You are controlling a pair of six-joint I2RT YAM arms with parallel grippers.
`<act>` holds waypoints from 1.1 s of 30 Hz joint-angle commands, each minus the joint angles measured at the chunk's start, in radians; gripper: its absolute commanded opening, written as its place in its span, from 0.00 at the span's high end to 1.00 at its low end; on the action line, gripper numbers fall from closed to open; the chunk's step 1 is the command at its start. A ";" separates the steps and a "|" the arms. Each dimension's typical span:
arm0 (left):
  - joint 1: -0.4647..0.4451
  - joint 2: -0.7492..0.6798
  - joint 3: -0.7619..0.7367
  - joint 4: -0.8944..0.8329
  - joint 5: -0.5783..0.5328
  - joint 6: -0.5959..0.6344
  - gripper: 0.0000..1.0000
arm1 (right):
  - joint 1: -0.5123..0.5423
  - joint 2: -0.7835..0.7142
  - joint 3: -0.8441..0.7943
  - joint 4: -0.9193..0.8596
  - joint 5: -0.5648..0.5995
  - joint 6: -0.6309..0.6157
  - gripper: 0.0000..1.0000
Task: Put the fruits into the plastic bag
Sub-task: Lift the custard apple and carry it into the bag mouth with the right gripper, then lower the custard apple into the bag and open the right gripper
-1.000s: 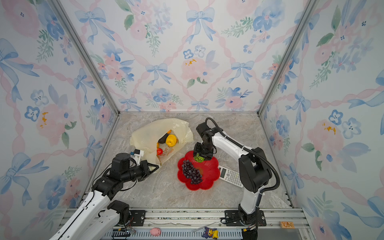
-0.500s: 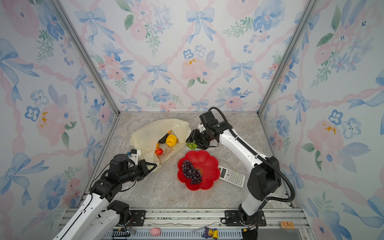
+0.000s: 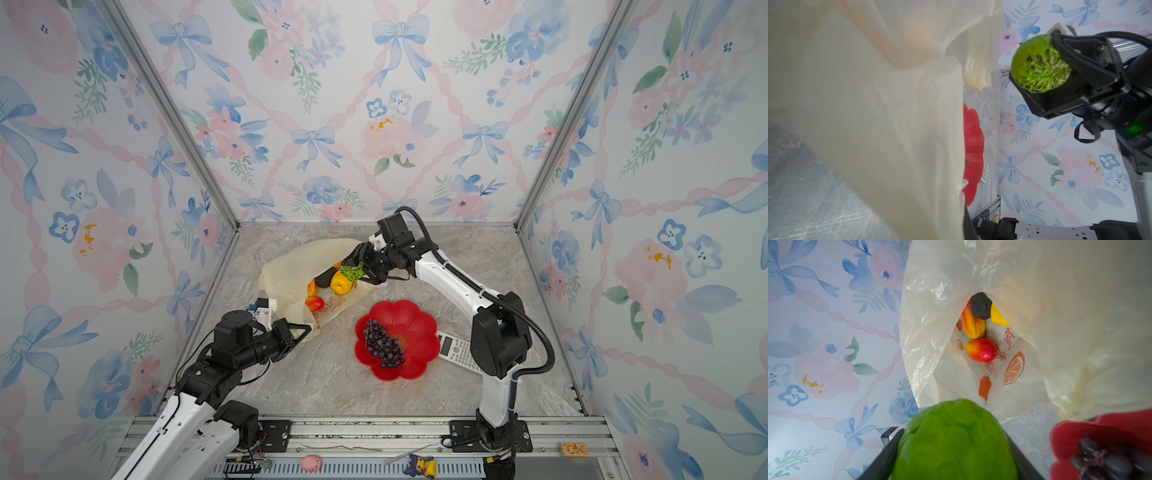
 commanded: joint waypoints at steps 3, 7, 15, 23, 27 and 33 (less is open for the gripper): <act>0.007 0.011 0.005 -0.013 -0.009 0.017 1.00 | 0.044 0.081 0.066 0.050 -0.042 0.040 0.51; 0.006 0.019 0.013 -0.012 -0.009 0.025 1.00 | 0.066 0.124 0.073 0.061 -0.047 0.050 0.51; 0.008 0.020 0.018 -0.013 -0.009 0.032 1.00 | 0.097 0.198 0.099 0.054 -0.051 0.047 0.51; 0.008 0.020 0.017 -0.013 -0.013 0.031 1.00 | 0.123 0.280 0.151 0.067 -0.061 0.069 0.51; 0.008 0.020 0.016 -0.012 -0.012 0.032 1.00 | 0.129 0.321 0.187 0.064 -0.064 0.073 0.51; 0.008 0.020 0.012 -0.012 -0.013 0.031 1.00 | 0.128 0.382 0.235 0.070 -0.063 0.084 0.49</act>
